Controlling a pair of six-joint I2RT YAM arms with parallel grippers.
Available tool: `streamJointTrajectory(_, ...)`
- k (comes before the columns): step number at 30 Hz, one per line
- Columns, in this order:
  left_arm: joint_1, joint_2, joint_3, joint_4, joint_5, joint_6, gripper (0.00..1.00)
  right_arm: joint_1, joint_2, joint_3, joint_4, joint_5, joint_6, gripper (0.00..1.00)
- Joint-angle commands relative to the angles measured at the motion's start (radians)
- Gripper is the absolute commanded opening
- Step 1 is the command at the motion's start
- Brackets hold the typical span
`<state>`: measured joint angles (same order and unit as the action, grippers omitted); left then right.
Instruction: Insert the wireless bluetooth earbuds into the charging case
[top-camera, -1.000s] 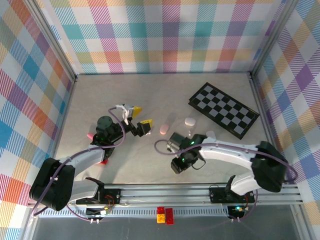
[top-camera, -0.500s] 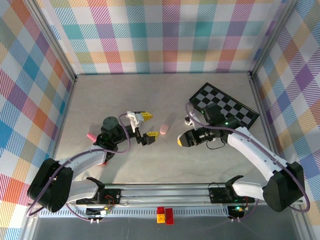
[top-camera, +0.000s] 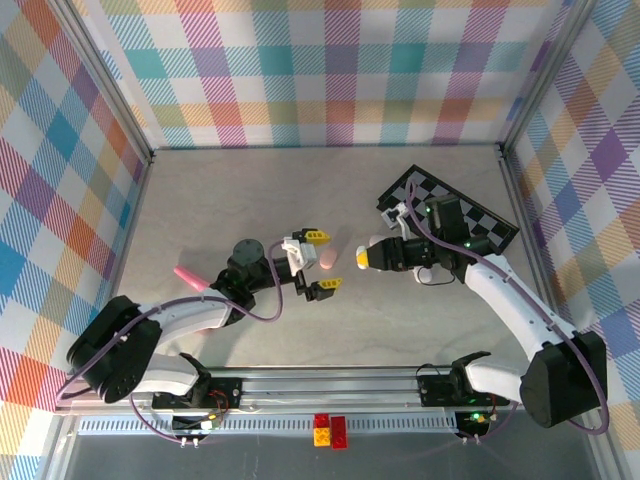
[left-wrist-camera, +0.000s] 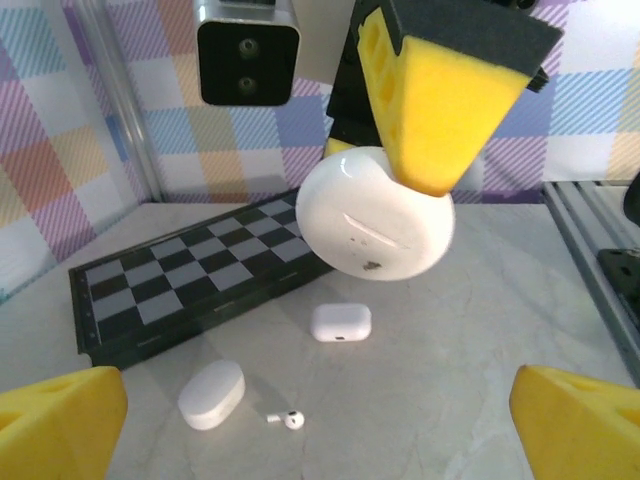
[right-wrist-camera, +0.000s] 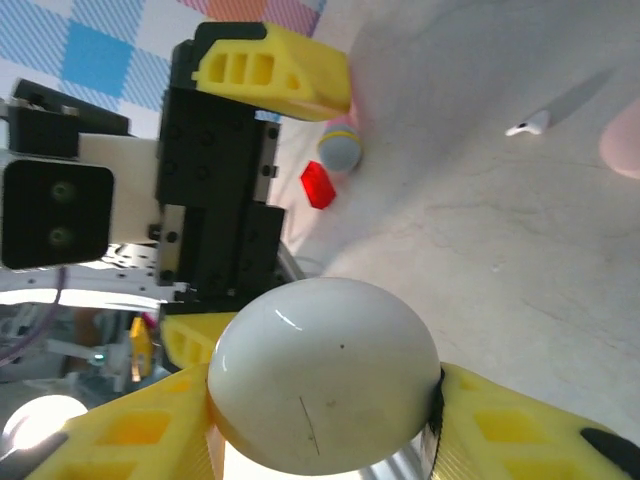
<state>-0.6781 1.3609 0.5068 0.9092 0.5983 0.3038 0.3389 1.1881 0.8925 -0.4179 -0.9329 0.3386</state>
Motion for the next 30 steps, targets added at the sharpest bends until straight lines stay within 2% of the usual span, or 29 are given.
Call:
streamJointTrajectory(1,-0.031,0.058,0.007,0.192,-0.06,-0.003,0.97,-0.008,0.015,-0.02,0.12,-0.139,0.098,0.46)
streamJointTrajectory(7,-0.074,0.16,0.057,0.285,-0.053,-0.02,0.89,-0.008,0.019,-0.046,0.197,-0.199,0.151,0.45)
streamJointTrajectory(15,-0.08,0.219,0.097,0.411,0.007,-0.104,0.76,-0.009,0.03,-0.078,0.268,-0.248,0.184,0.45)
streamJointTrajectory(24,-0.088,0.225,0.12,0.411,0.061,-0.119,0.74,-0.008,0.044,-0.085,0.295,-0.261,0.194,0.45)
streamJointTrajectory(30,-0.088,0.239,0.131,0.412,0.089,-0.117,0.57,-0.008,0.039,-0.088,0.3,-0.264,0.2,0.45)
